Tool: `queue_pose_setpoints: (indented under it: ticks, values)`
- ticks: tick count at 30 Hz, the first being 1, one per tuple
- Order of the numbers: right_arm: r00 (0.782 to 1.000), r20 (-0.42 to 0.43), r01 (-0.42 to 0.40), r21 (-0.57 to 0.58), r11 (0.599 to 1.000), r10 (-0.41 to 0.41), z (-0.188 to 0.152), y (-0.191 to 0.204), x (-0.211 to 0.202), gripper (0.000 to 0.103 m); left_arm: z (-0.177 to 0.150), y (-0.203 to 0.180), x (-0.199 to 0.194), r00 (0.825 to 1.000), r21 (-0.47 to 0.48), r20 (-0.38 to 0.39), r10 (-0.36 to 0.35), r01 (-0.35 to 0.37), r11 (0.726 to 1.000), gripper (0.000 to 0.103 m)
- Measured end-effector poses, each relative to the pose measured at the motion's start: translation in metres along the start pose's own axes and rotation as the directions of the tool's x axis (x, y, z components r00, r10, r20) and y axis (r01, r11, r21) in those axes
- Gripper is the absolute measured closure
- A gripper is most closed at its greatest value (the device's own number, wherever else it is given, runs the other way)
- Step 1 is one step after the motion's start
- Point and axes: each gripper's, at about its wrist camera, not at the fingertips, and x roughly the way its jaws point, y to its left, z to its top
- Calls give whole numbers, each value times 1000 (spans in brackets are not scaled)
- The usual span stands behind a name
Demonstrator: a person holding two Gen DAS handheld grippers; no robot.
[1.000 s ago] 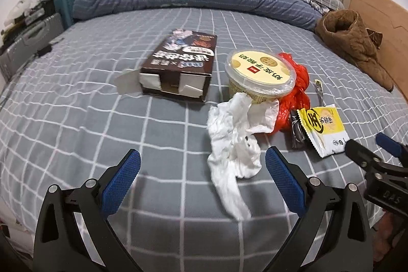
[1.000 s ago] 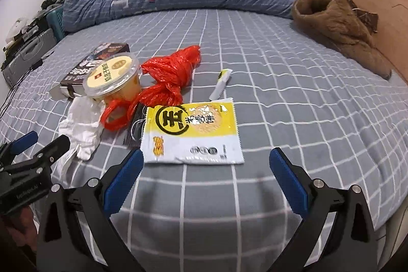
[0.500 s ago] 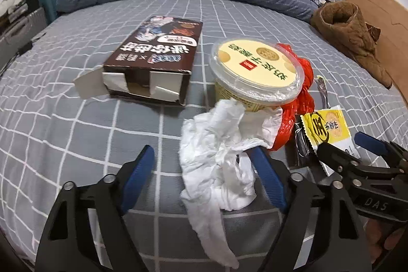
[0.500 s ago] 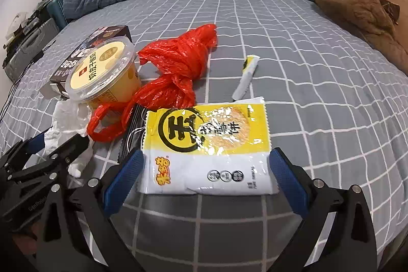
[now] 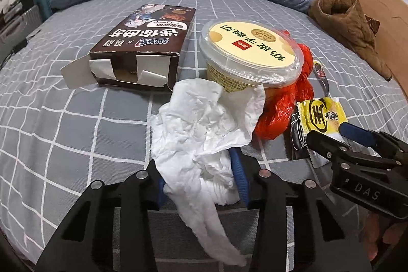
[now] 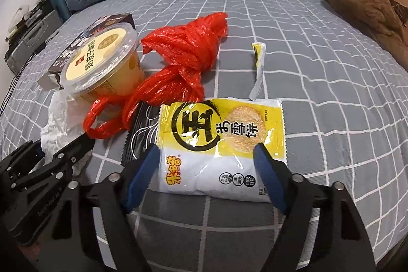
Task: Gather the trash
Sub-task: 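Grasp the white tissue with the left tool while the right tool grasps the yellow snack packet, then lift the tissue and snack packet off the bed with both tools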
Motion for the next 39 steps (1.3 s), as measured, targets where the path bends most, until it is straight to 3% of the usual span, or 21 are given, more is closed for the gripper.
queue_pose_setpoints:
  ticks: [2, 9, 12, 24, 39]
  values:
    - [1000, -7, -1, 5, 1000, 1, 0, -2, 2, 36, 0, 0, 0, 1000, -2, 1, -2, 2, 1000, 66]
    - [1000, 1, 18, 15, 1000, -18, 0, -6, -1, 64, -1, 2, -2, 1000, 1, 3, -3, 3, 1000, 70]
    - [1000, 13, 9, 26, 1000, -10, 0, -11, -5, 69, -1, 3, -3, 1000, 4, 2, -5, 5, 1000, 73]
    - [999, 45, 13, 23, 1000, -14, 0, -13, -20, 77, -2, 5, -14, 1000, 13, 7, -14, 14, 1000, 88]
    - [994, 109, 27, -5, 1000, -27, -6, 2, -54, 77, 0, 0, -41, 998, 22, 46, -48, 47, 999, 88]
